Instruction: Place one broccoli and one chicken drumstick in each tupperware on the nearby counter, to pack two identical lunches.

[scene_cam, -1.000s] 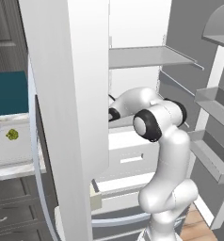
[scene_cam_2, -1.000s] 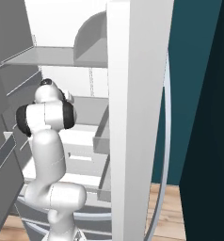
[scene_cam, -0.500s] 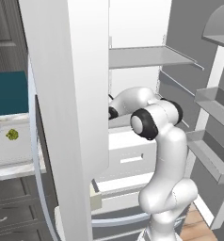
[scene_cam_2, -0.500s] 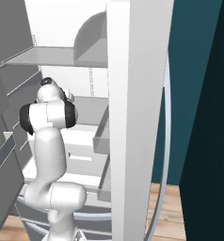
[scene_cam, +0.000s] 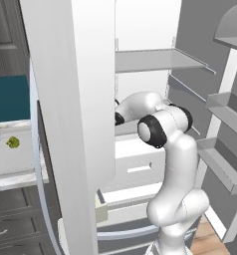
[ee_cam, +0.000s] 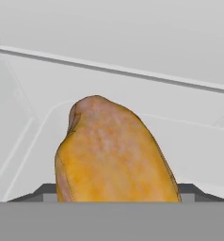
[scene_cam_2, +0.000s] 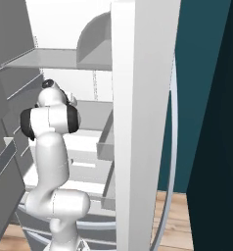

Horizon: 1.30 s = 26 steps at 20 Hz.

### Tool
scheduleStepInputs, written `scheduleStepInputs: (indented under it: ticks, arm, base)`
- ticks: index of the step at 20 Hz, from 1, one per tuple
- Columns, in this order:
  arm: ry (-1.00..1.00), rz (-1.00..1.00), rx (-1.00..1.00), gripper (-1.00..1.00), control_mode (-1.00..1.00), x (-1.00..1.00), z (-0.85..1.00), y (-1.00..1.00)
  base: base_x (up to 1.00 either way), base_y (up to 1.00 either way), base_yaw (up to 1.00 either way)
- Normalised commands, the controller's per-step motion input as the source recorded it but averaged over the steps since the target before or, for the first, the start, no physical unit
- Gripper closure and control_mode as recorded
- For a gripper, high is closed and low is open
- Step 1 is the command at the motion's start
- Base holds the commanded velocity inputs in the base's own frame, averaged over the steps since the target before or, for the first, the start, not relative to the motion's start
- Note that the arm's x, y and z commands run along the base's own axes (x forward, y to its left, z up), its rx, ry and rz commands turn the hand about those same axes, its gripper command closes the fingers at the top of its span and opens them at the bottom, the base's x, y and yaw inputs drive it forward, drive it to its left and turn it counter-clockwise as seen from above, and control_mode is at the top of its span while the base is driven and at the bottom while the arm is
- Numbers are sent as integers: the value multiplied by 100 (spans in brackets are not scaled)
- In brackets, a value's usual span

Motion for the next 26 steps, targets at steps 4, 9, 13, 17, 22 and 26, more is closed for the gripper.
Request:
scheduleStepInputs:
  ticks: [4,9,13,17,22,26]
  arm:
    - [-12,-5,0,100,-100,-89,-16,-24]
    - [-9,-6,2,100,-100,-100,4,-32]
    - [0,-9,5,100,-100,-88,47,-28]
    - [10,-14,7,100,-100,-57,77,-11]
    - [25,-12,9,100,-100,-75,62,-30]
    - [7,-2,2,100,-100,-84,35,-61]
  base:
    - [0,0,0]
    - [0,0,0]
    - [0,0,0]
    - [0,0,0]
    - [0,0,0]
    - [0,0,0]
